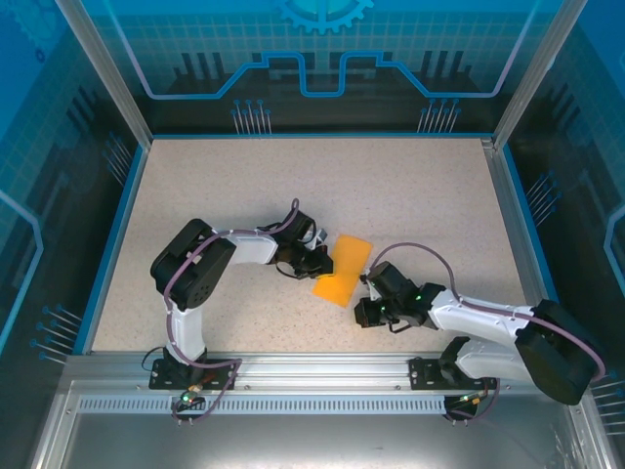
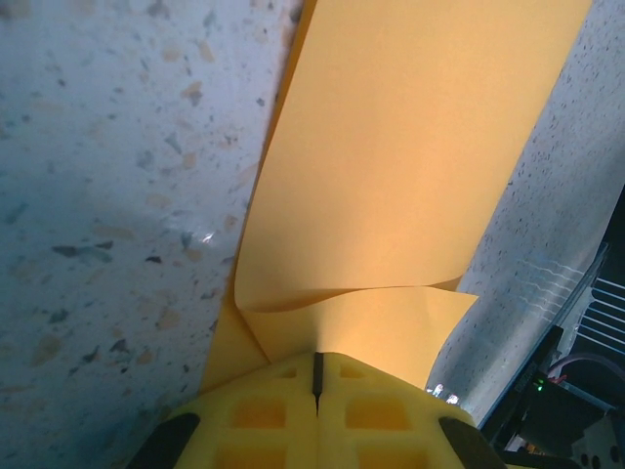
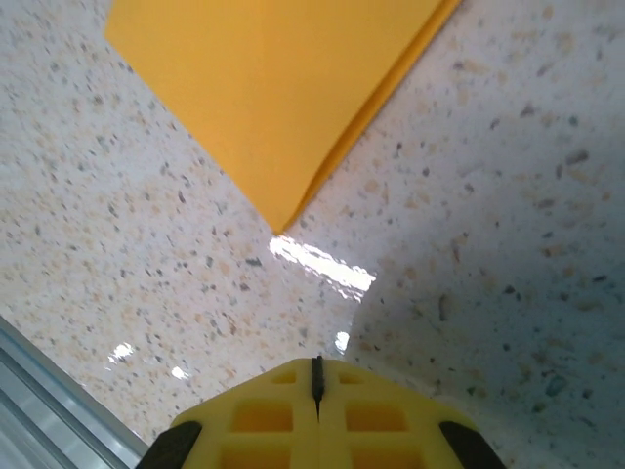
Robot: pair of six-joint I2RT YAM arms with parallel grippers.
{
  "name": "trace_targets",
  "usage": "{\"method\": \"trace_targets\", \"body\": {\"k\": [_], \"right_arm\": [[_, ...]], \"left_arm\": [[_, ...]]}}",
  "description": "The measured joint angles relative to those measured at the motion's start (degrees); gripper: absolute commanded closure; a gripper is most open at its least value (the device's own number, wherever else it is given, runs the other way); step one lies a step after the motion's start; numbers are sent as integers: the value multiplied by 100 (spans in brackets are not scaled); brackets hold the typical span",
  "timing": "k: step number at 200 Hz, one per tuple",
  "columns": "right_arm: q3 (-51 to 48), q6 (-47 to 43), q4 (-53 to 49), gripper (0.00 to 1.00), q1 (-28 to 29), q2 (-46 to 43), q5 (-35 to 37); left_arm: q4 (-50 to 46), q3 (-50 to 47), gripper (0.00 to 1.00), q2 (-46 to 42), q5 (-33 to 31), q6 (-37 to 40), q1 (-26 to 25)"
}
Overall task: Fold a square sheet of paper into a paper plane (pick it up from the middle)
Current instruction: Fold the triangle a second time at the center of the table.
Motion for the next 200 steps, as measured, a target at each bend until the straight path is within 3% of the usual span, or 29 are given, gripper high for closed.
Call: {"method": "trace_targets", "body": {"k": [116, 200], "right_arm": [[940, -28, 1058, 98, -348, 1768, -343], [629, -92, 1445, 98, -411, 1775, -387]], "left_arm": [[74, -39, 96, 0, 26, 107, 4], [127, -68, 96, 2, 127, 105, 68]]}}
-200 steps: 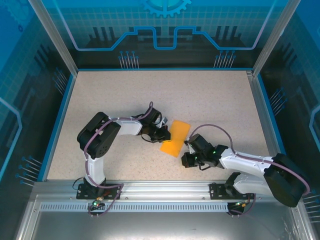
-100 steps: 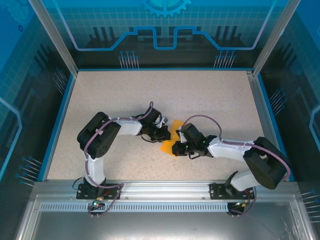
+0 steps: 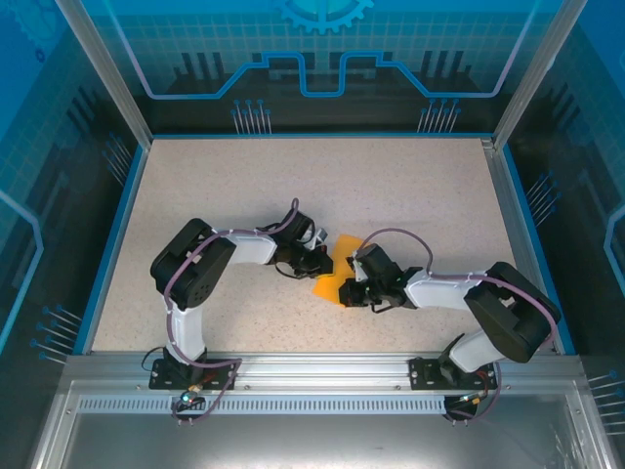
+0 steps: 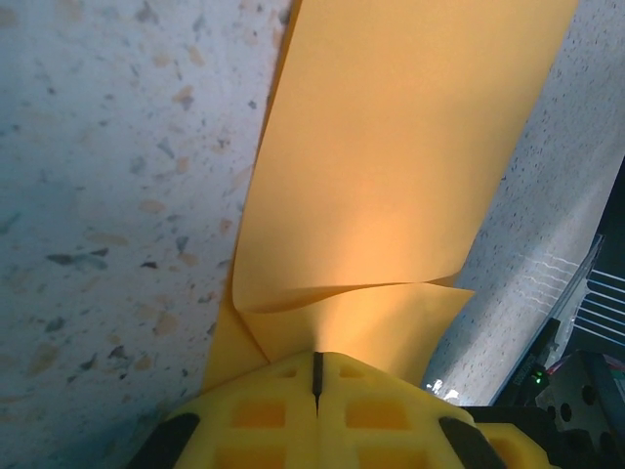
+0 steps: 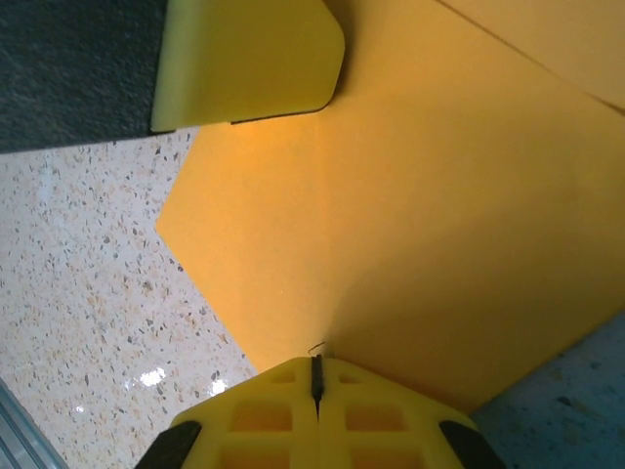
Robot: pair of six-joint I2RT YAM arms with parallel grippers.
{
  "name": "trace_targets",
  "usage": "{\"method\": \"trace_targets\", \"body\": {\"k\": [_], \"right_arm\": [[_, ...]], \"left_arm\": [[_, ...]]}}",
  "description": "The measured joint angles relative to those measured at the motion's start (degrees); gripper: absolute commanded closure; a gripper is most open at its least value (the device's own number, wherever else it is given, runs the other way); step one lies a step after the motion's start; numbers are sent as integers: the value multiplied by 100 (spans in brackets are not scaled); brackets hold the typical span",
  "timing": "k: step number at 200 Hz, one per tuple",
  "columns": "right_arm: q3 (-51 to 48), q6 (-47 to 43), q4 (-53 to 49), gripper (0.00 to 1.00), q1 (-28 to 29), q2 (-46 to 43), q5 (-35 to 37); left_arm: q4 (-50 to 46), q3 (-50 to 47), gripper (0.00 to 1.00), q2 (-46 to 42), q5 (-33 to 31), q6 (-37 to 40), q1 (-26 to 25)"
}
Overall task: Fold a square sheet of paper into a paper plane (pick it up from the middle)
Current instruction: Fold the triangle a second time at the center of the table.
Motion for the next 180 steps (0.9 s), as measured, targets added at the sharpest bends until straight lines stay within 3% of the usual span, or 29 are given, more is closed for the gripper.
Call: {"method": "trace_targets", "body": {"k": [102, 180], "right_arm": [[-208, 24, -118, 98, 295, -310, 262], [-411, 151, 17, 98, 428, -448, 236]], "left_arm": [[-269, 197, 96, 109, 184, 37, 164], [-975, 809, 94, 203, -326, 452, 254]]}}
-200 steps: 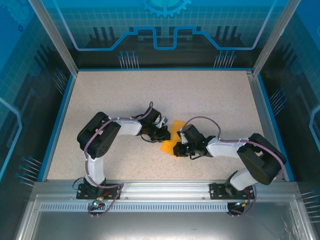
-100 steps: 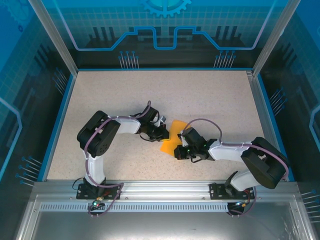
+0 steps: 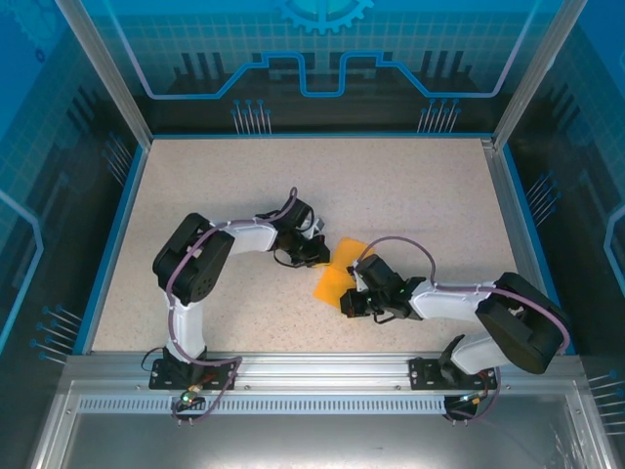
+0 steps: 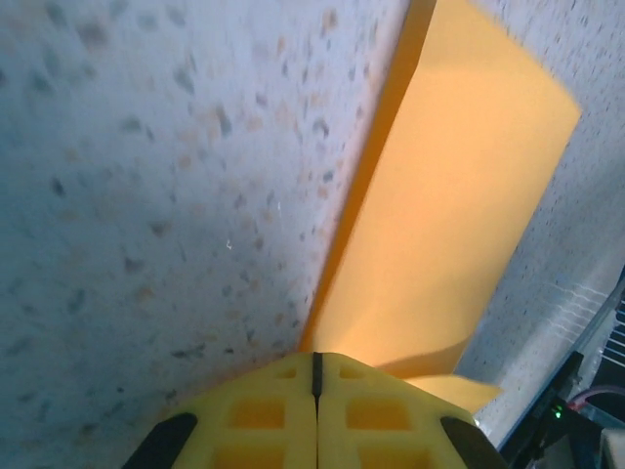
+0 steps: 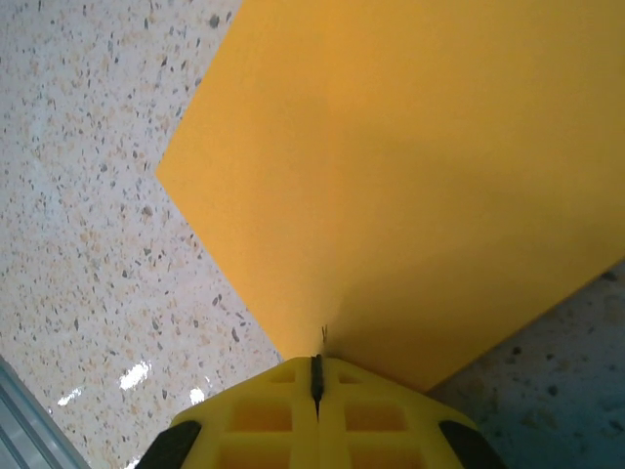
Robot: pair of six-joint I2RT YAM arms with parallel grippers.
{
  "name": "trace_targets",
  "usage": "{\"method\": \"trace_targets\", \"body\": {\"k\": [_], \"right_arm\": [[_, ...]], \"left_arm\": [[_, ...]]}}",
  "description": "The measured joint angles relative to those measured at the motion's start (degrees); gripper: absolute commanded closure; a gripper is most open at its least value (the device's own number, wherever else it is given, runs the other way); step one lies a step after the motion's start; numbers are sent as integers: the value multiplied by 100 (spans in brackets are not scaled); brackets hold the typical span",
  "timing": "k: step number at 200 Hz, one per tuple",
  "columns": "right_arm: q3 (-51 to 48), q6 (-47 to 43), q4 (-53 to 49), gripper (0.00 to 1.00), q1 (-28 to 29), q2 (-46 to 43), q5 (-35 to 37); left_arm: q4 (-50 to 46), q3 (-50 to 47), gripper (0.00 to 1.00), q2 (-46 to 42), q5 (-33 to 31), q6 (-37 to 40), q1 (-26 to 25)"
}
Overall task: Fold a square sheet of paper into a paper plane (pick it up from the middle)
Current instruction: Fold the triangle a second time at the center of the table.
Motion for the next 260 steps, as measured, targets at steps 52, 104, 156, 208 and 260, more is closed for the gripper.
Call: {"method": "trace_targets", "body": {"k": [52, 104, 156, 208, 260], "right_arm": [[-50, 28, -15, 98, 28, -79, -70], [-52, 87, -452, 83, 55, -348, -120], [-63, 249, -662, 66, -350, -1169, -236], [-409, 332, -658, 59, -1202, -1596, -413], [-503, 391, -437, 54, -1759, -1550, -815]], "left_arm": [[-243, 365, 83, 2, -116, 144, 44], [-452, 127, 73, -693, -142, 125, 13], [-470, -251, 69, -1276, -157, 98, -446], [-321, -385, 69, -964, -157, -9, -804], [-293, -382, 70, -404, -356, 46, -828]]}}
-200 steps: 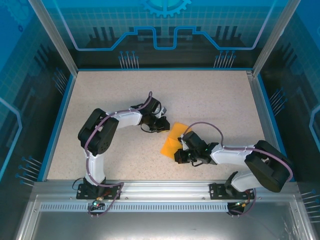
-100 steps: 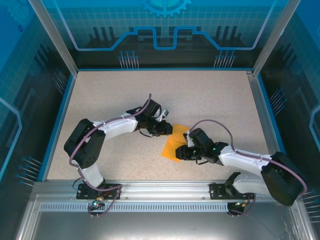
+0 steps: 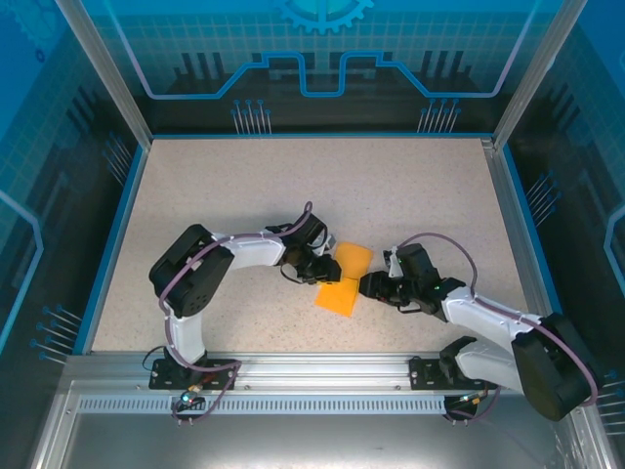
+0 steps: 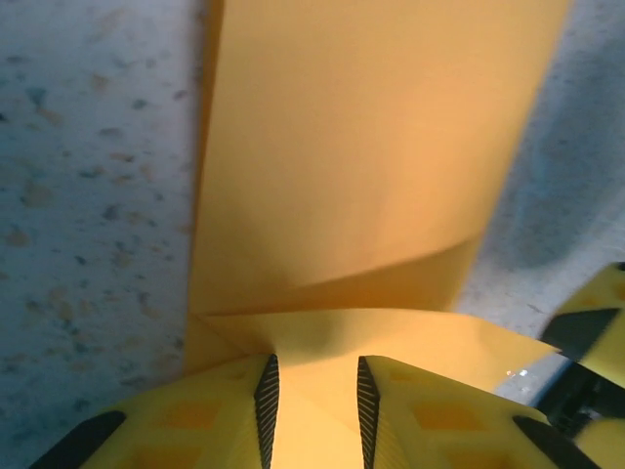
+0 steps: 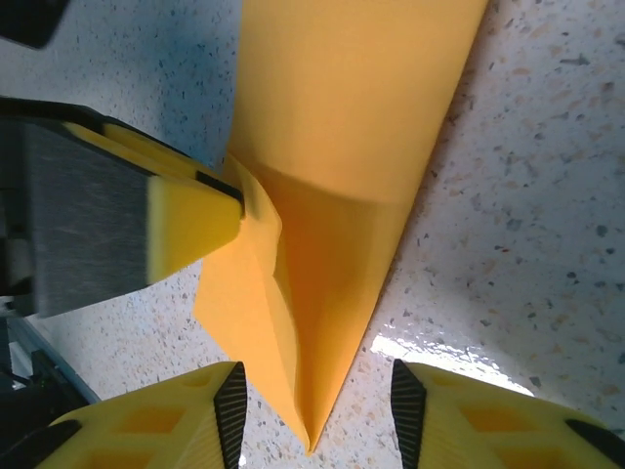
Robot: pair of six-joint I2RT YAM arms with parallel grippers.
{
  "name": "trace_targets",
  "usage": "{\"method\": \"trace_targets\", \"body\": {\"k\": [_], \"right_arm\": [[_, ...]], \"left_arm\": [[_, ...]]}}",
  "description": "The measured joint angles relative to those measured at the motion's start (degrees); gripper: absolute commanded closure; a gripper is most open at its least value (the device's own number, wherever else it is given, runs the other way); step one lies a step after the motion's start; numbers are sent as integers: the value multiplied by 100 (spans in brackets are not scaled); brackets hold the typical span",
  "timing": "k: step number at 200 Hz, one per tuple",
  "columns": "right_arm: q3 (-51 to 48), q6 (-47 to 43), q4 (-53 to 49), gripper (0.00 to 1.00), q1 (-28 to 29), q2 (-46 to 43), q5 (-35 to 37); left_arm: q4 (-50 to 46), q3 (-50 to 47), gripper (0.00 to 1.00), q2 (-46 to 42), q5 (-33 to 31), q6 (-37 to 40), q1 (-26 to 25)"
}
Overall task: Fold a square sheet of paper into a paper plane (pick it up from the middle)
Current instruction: Fold the triangle a second time at the center of the table.
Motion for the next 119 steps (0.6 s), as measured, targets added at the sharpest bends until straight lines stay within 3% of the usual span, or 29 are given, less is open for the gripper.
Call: {"method": "trace_targets", "body": {"k": [119], "right_arm": [[199, -46, 345, 52, -133, 970, -199]], "left_arm": [[-179, 299, 72, 212, -146, 535, -59]]}}
